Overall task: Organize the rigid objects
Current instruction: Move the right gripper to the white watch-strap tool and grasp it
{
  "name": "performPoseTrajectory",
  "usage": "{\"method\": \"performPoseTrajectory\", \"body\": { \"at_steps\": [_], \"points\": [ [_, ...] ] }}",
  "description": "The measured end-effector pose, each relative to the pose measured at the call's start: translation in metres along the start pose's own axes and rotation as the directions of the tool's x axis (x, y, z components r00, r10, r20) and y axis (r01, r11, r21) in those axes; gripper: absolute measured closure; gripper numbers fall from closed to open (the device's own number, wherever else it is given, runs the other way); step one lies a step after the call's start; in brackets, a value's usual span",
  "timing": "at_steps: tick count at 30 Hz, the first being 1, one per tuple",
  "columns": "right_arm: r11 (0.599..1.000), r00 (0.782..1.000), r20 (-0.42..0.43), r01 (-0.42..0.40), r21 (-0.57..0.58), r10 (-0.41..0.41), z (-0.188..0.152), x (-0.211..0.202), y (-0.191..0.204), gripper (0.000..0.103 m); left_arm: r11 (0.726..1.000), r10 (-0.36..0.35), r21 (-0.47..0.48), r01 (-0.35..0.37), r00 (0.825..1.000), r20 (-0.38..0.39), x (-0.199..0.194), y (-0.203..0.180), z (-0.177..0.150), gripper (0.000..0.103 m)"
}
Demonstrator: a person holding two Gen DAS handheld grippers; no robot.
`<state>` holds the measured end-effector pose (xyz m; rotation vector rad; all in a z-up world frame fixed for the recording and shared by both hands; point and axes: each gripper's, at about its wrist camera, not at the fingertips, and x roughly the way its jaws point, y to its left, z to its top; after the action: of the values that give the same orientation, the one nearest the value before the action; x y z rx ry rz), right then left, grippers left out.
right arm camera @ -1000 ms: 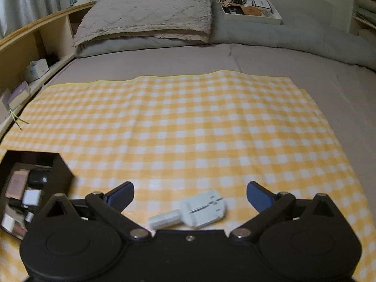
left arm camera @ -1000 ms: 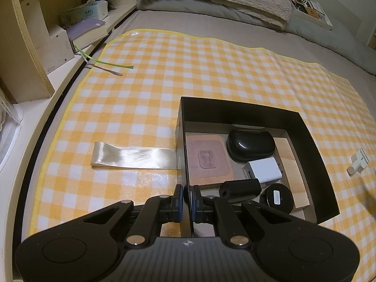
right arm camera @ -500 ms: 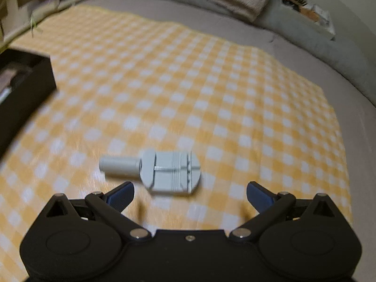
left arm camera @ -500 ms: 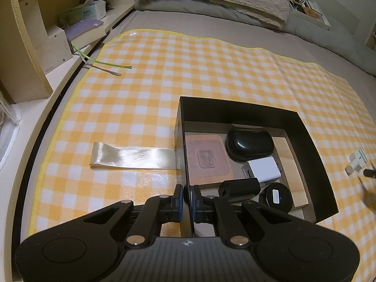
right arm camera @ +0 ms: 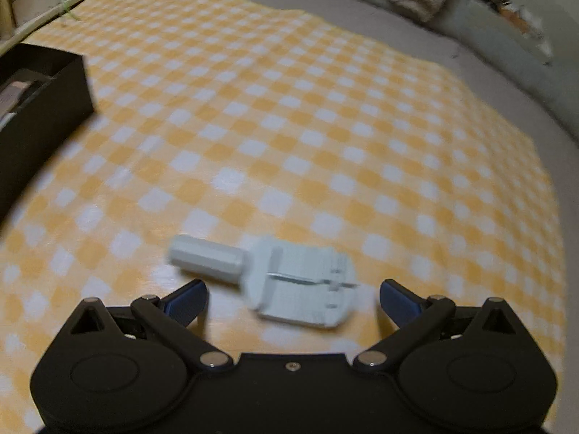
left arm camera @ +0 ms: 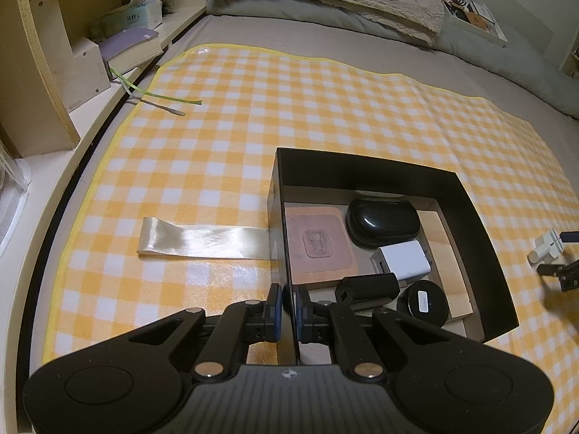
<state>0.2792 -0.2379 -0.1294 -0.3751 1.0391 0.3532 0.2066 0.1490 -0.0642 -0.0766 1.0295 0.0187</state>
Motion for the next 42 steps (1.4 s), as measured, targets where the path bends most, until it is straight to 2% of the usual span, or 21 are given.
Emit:
{"method": "performPoseTrajectory", "body": {
  "at_steps": [7,13,15,20,24,26,27,28,30,34,42],
  "points": [
    [0.99,0.99,0.002,-0.14,-0.012,0.14,0.008,-0.013,0.02,0.0,1.0,-0.004,-0.004,0.004,1.0,-0.002,0.001,0.0,0.0,0.094],
    [0.999,0.999,0.01,-0.051,-0.016,0.051,0.009,-0.005,0.016,0.0,1.0,-0.007,-0.006,0.007,1.0,-0.001,0.0,-0.001,0.0,0.094],
    [0.998,0.998,-0.016,-0.067,-0.017,0.067,0.009,-0.001,0.016,0.0,1.0,-0.007,-0.004,0.007,1.0,-0.002,0.0,-0.001,0.0,0.094],
    [0.985,0.986,-0.03,-0.165,-0.057,0.164,0.01,-0.01,0.032,0.0,1.0,-0.01,-0.005,0.01,1.0,-0.003,-0.002,-0.001,-0.002,0.094],
    [0.993,0.994,-0.018,-0.107,-0.053,0.106,0.015,-0.008,0.036,0.001,1.0,-0.01,-0.003,0.01,1.0,-0.001,-0.002,0.0,-0.002,0.095],
    [0.996,0.997,-0.02,-0.081,-0.036,0.08,0.018,-0.003,0.033,0.008,1.0,-0.01,-0.003,0.01,1.0,-0.001,-0.002,0.0,-0.002,0.094],
    [0.997,0.997,-0.026,-0.076,-0.03,0.076,0.019,0.0,0.032,0.016,1.0,-0.01,-0.003,0.01,1.0,-0.002,-0.002,0.0,-0.002,0.094],
    [0.997,0.997,-0.043,-0.072,-0.029,0.071,0.02,0.004,0.03,0.019,1.0,-0.011,-0.002,0.011,1.0,-0.002,-0.002,0.0,-0.002,0.094],
    [0.996,0.995,-0.048,-0.084,-0.011,0.083,0.022,0.007,0.027,0.022,1.0,-0.01,-0.004,0.01,1.0,-0.002,-0.002,0.0,-0.002,0.095],
    [0.994,0.993,-0.045,-0.108,0.033,0.11,0.022,0.005,0.025,0.038,1.0,-0.01,-0.003,0.01,1.0,-0.002,-0.002,-0.001,-0.002,0.095],
    [0.996,0.998,-0.02,-0.059,0.068,0.06,0.019,-0.012,0.025,0.038,1.0,-0.008,-0.002,0.008,1.0,-0.001,-0.003,-0.001,-0.002,0.095]
  ]
}}
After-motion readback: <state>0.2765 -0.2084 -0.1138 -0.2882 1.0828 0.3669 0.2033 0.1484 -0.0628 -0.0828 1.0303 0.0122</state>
